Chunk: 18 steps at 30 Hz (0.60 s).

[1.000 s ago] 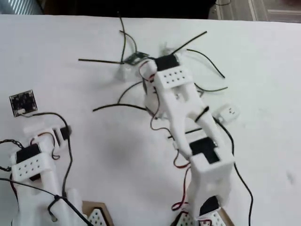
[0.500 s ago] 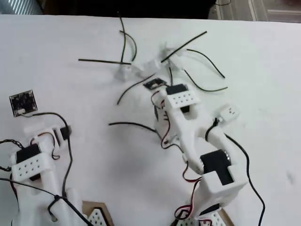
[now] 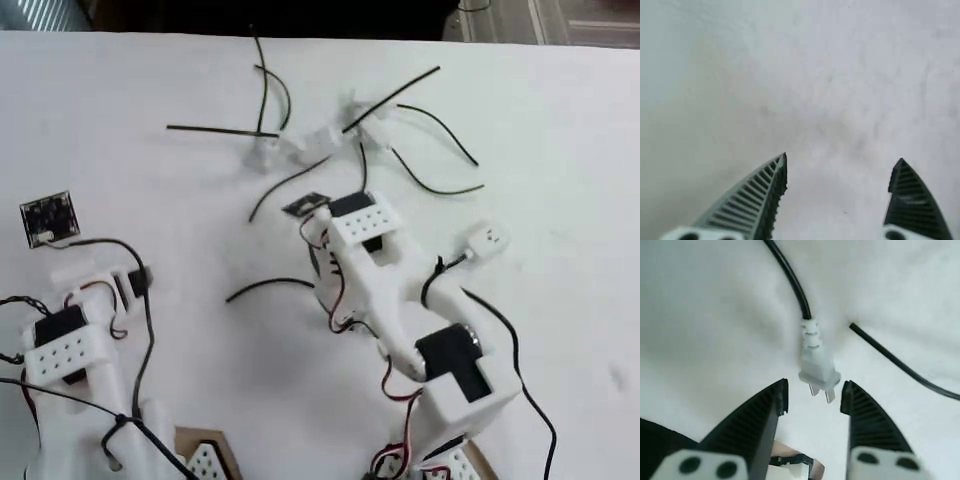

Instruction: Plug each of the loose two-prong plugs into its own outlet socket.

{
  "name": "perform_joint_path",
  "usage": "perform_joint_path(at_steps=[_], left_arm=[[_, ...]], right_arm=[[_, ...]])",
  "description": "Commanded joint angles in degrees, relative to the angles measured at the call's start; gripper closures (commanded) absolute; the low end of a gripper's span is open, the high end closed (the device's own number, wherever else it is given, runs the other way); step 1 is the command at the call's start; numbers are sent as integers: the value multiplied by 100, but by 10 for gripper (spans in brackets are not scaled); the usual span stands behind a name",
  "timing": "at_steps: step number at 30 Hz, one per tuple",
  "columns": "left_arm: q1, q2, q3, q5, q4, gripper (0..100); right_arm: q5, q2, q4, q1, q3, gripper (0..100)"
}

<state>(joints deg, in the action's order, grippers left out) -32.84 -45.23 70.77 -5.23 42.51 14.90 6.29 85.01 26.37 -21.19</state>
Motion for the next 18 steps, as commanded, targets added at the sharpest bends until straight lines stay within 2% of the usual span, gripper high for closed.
perform_joint_path(at_steps=[1,7,13,18], left_arm=[[75,-145,-176,26,-114,679],[75,-145,-167,26,-114,679],[75,-145,-167,26,-114,679],[75,-145,-167,26,-114,679]], right_arm=[[-18,-743,391,66,44,782],[-44,-1147,92,48,35,820],[-466,-57,-321,48,79,819],[-492,470,-585,22,88,822]])
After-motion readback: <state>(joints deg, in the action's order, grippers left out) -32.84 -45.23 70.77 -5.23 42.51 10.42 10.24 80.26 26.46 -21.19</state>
